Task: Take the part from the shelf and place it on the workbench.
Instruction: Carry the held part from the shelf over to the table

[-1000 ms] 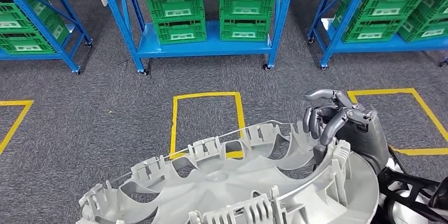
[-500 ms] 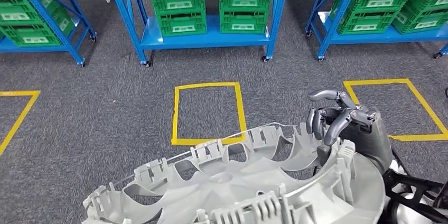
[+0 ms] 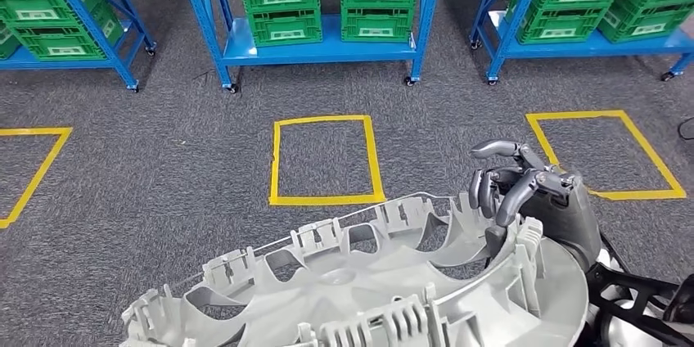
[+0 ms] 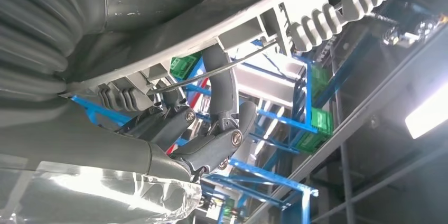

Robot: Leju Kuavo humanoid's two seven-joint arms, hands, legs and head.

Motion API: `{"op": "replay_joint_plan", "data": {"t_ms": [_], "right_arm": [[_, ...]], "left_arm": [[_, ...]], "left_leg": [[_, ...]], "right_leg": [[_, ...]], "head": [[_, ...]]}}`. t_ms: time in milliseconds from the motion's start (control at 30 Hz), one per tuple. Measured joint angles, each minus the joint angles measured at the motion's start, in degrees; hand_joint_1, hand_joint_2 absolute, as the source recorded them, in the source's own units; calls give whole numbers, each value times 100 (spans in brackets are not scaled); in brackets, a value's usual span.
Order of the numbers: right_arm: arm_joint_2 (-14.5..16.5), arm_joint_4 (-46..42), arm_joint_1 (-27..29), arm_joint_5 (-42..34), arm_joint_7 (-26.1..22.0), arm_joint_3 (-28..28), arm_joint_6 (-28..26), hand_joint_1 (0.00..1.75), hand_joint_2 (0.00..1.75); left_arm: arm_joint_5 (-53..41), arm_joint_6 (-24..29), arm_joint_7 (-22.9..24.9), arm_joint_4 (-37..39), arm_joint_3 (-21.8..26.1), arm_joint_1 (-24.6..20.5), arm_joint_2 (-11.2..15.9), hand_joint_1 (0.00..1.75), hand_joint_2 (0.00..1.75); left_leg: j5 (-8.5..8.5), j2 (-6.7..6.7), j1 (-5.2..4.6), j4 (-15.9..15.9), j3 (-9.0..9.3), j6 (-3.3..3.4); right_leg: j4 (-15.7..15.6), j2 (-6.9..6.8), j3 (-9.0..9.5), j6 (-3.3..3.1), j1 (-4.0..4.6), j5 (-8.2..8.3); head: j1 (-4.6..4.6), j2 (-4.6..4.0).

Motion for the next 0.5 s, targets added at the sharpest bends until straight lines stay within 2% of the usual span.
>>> {"op": "replay_joint_plan", "data": {"t_ms": [33,67,100,133,167,200,233,267,300,333,367,400,433,467,500], "right_arm": [[-2,-4,10,-5,-16,-12,5,175,175],[-4,-4,24,-9,-37,-28,12,175,175],[-5,-4,44,-13,-61,-45,22,175,175],[-6,-4,66,-14,-87,-62,37,175,175],[-5,-4,91,-11,-109,-76,56,175,175],[-5,-4,110,-7,-127,-90,76,175,175],[-5,-4,122,2,-138,-102,95,175,175],[-3,-7,126,15,-138,-113,107,175,175],[-1,-14,123,29,-126,-121,111,175,175],[4,-27,116,42,-104,-127,113,175,175],[10,-44,109,54,-73,-131,113,175,175],[15,-60,99,65,-43,-132,114,175,175],[19,-73,90,87,-17,-133,114,175,175],[21,-79,79,122,0,-134,117,175,175],[20,-82,66,172,8,-133,127,175,175]], "left_arm": [[-8,-8,-9,1,10,-6,-2,0,0],[-19,-17,-19,2,18,-15,-5,0,0],[-32,-27,-30,3,25,-24,-4,0,0],[-44,-34,-37,4,35,-31,-5,0,0],[-55,-42,-42,7,46,-39,-6,0,0],[-68,-48,-45,8,55,-49,-5,0,0],[-82,-56,-46,10,64,-58,-5,0,0],[-95,-65,-48,11,72,-66,-5,0,0],[-107,-73,-50,11,79,-72,-5,0,0],[-113,-81,-54,11,85,-74,-7,0,0],[-118,-87,-57,10,90,-75,-7,0,0],[-122,-90,-61,9,92,-74,-7,0,0],[-125,-90,-63,9,95,-68,-8,0,0],[-123,-88,-63,9,100,-61,-7,0,0],[-117,-85,-63,10,110,-54,-7,0,0]], "left_leg": [[102,16,9,-29,-84,44],[203,30,20,-50,-175,77],[289,38,10,-49,-278,97],[377,45,5,-42,-386,107],[461,51,0,-32,-491,104],[541,55,-2,-11,-601,97],[617,59,-1,23,-721,85],[683,61,1,74,-845,67],[736,60,0,140,-967,46],[774,58,-7,210,-1077,19],[812,57,-13,262,-1151,-15],[850,56,-14,290,-1193,-53],[899,53,-8,294,-1218,-96],[952,49,13,284,-1226,-135],[925,38,33,310,-1252,-171]], "right_leg": [[109,8,-66,-18,-1,-144],[347,16,-153,-54,-3,-401],[685,22,-241,-89,-3,-705],[1087,22,-313,-99,-6,-957],[1442,22,-345,-69,-9,-1084],[1663,22,-312,-7,-14,-1067],[1700,22,-192,70,-23,-948],[1514,22,38,131,-34,-811],[1145,22,363,151,-43,-760],[656,22,728,127,-39,-825],[251,21,992,67,-25,-941],[-20,19,1143,-5,-3,-1058],[-147,17,1179,-71,23,-1106],[-140,6,1125,-133,20,-1070],[-142,-13,1089,-185,16,-1016]], "head": [[10,0],[24,0],[39,0],[57,0],[63,0],[65,0],[68,0],[68,0],[69,0],[69,0],[58,1],[52,1],[46,1],[39,1],[39,0]]}}
